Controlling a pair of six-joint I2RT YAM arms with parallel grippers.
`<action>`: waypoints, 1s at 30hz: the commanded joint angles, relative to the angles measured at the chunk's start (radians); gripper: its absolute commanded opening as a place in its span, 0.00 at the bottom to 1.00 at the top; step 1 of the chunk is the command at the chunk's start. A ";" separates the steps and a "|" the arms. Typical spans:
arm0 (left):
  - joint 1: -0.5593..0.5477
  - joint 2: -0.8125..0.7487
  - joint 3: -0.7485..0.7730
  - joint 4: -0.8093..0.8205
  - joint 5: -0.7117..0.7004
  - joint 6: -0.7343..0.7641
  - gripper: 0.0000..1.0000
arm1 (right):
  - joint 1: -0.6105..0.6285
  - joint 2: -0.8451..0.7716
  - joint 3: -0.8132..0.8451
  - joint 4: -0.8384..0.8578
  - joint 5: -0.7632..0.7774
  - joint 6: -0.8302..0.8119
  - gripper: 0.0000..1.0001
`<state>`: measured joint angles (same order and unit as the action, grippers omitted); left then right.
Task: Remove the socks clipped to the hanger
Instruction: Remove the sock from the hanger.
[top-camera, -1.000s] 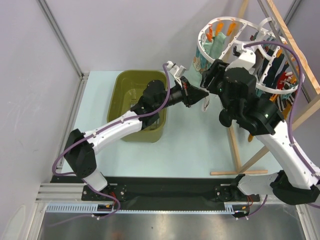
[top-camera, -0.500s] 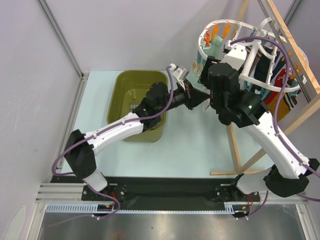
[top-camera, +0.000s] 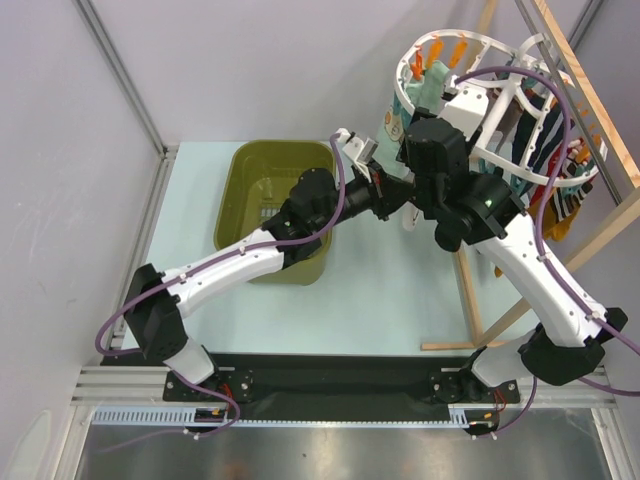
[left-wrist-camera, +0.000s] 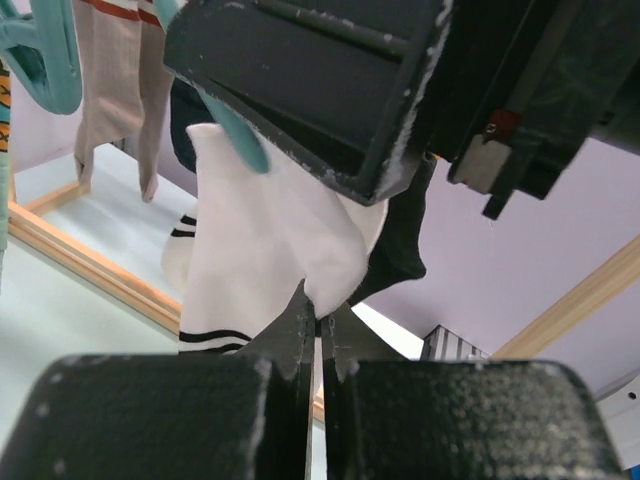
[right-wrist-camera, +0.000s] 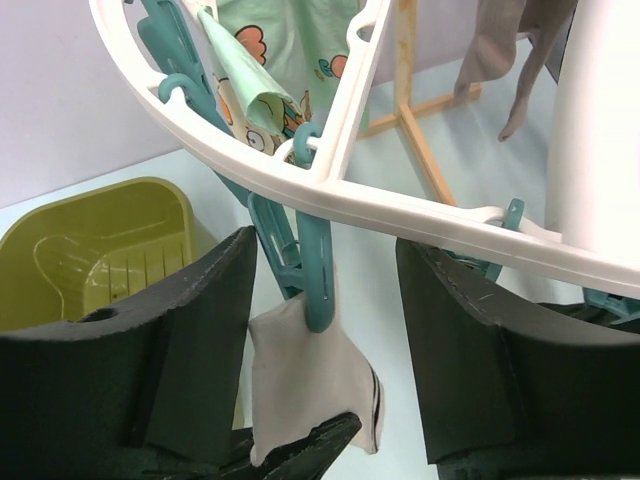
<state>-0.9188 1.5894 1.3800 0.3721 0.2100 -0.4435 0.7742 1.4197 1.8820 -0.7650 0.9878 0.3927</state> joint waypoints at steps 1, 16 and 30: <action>-0.008 -0.046 -0.004 0.034 -0.020 0.022 0.00 | -0.012 0.013 0.042 0.020 0.051 0.017 0.62; 0.008 -0.049 0.019 -0.015 0.043 -0.050 0.00 | -0.027 -0.207 -0.102 0.007 -0.342 -0.044 0.70; 0.038 -0.057 0.076 -0.036 0.175 -0.219 0.00 | 0.029 -0.515 -0.615 0.256 -0.534 -0.368 0.79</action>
<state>-0.8871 1.5875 1.4014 0.3237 0.3382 -0.6075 0.7696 0.9051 1.3067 -0.5999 0.4946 0.0982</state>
